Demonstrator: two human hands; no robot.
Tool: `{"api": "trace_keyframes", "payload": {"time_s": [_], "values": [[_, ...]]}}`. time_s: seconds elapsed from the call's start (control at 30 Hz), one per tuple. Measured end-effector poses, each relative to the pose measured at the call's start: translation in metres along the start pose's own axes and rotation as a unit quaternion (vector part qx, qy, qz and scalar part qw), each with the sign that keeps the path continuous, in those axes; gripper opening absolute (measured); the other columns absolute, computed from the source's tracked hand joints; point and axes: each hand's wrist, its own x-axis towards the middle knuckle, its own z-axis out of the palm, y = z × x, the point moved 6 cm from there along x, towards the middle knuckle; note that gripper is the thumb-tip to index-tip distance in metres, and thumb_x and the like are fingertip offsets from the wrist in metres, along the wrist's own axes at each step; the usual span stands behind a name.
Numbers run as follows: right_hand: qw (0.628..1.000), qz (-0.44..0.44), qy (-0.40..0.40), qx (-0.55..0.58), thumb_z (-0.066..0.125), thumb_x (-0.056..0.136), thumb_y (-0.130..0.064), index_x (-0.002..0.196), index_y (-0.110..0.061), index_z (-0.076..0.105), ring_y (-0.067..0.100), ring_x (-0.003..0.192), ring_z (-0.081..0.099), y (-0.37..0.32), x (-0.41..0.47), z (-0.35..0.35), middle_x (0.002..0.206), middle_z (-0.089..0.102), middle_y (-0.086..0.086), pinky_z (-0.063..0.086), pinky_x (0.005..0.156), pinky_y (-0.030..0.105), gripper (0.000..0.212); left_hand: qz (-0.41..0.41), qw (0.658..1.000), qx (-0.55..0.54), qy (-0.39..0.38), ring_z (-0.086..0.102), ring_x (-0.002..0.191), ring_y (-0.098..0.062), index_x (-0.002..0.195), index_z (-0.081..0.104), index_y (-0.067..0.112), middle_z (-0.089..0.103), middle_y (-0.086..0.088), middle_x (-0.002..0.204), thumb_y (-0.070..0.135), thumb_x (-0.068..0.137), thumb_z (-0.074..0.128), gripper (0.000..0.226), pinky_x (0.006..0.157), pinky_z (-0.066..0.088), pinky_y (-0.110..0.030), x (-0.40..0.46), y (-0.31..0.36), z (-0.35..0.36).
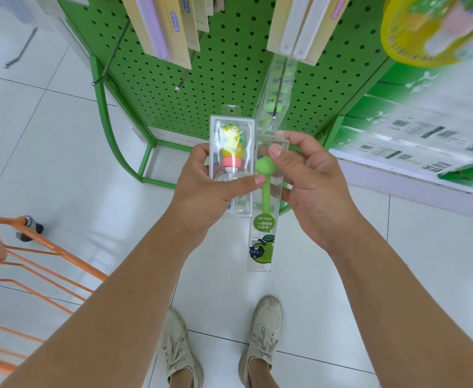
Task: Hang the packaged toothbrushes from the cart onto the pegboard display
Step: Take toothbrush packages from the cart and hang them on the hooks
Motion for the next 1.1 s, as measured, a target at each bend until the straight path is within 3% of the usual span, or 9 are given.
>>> {"api": "trace_keyframes", "payload": {"time_s": [0.13,0.33,0.57,0.67,0.77,0.9,0.97,1.1], "values": [[1.000,-0.006,0.009,0.003,0.066,0.095,-0.018,0.117,-0.015,0.063,0.012,0.082,0.069,-0.006,0.003,-0.001,0.092,0.075,0.001,0.055,0.065,0.027,0.022,0.007,1.000,0.000,0.011,0.071,0.101,-0.010,0.117,0.058,0.017,0.075,0.004,0.104,0.012,0.063,0.091,0.063,0.089,0.058,-0.033,0.003,0.005,0.002],[0.999,0.001,0.034,-0.010,0.066,0.096,-0.017,0.118,-0.009,0.063,0.009,0.070,0.067,-0.010,0.012,-0.001,0.086,0.074,0.000,0.053,0.057,0.023,0.024,0.000,1.000,-0.009,0.022,0.072,0.077,-0.002,0.117,0.057,0.014,0.074,0.008,0.087,0.007,0.066,0.090,0.061,0.062,0.054,-0.015,0.014,0.005,0.006],[0.999,0.007,0.044,-0.010,0.066,0.097,-0.018,0.121,-0.007,0.062,0.011,0.075,0.068,-0.004,0.017,-0.004,0.091,0.075,0.002,0.055,0.061,0.026,0.027,-0.005,1.000,-0.017,0.016,0.062,0.059,0.015,0.100,0.054,0.026,0.067,0.021,0.071,0.007,0.070,0.088,0.049,0.051,0.048,-0.008,0.021,0.001,0.008],[0.997,-0.005,0.069,-0.030,0.071,0.093,-0.020,0.120,-0.006,0.062,0.015,0.085,0.071,-0.003,0.025,-0.006,0.097,0.077,0.006,0.058,0.073,0.033,0.032,0.000,1.000,-0.013,0.023,0.068,0.069,0.007,0.106,0.056,0.019,0.072,0.020,0.075,0.006,0.070,0.088,0.050,0.057,0.051,-0.011,0.027,0.006,0.007],[0.987,-0.048,0.125,-0.093,0.081,0.084,-0.020,0.107,-0.007,0.068,0.008,0.080,0.069,-0.003,0.034,-0.012,0.093,0.075,0.006,0.055,0.073,0.023,0.028,-0.013,0.999,0.009,0.040,0.074,0.096,-0.020,0.112,0.057,0.019,0.076,-0.001,0.102,0.020,0.062,0.095,0.062,0.085,0.059,-0.036,0.033,0.007,0.004],[0.973,-0.065,0.196,-0.103,0.087,0.077,-0.025,0.102,-0.006,0.073,0.008,0.074,0.064,-0.003,0.043,-0.021,0.090,0.071,0.003,0.054,0.073,0.019,0.034,-0.024,0.998,0.016,0.055,0.075,0.090,-0.026,0.106,0.063,0.020,0.077,-0.002,0.097,0.032,0.075,0.087,0.041,0.089,0.058,-0.052,0.031,0.004,-0.006],[0.971,-0.052,0.211,-0.099,0.089,0.076,-0.027,0.101,-0.007,0.071,0.011,0.078,0.066,0.000,0.047,-0.024,0.090,0.070,0.004,0.059,0.078,0.024,0.037,-0.026,0.999,0.009,0.046,0.072,0.085,-0.022,0.105,0.068,0.018,0.077,-0.002,0.093,0.037,0.082,0.080,0.032,0.091,0.058,-0.052,0.025,0.000,-0.012],[0.971,-0.020,0.216,-0.103,0.086,0.079,-0.029,0.096,-0.010,0.069,0.011,0.080,0.066,0.009,0.050,-0.026,0.086,0.064,0.001,0.062,0.084,0.039,0.031,-0.009,0.999,0.002,0.032,0.071,0.089,-0.004,0.109,0.071,0.021,0.076,0.006,0.098,0.033,0.087,0.075,0.026,0.080,0.055,-0.027,0.012,-0.009,-0.027]]}}
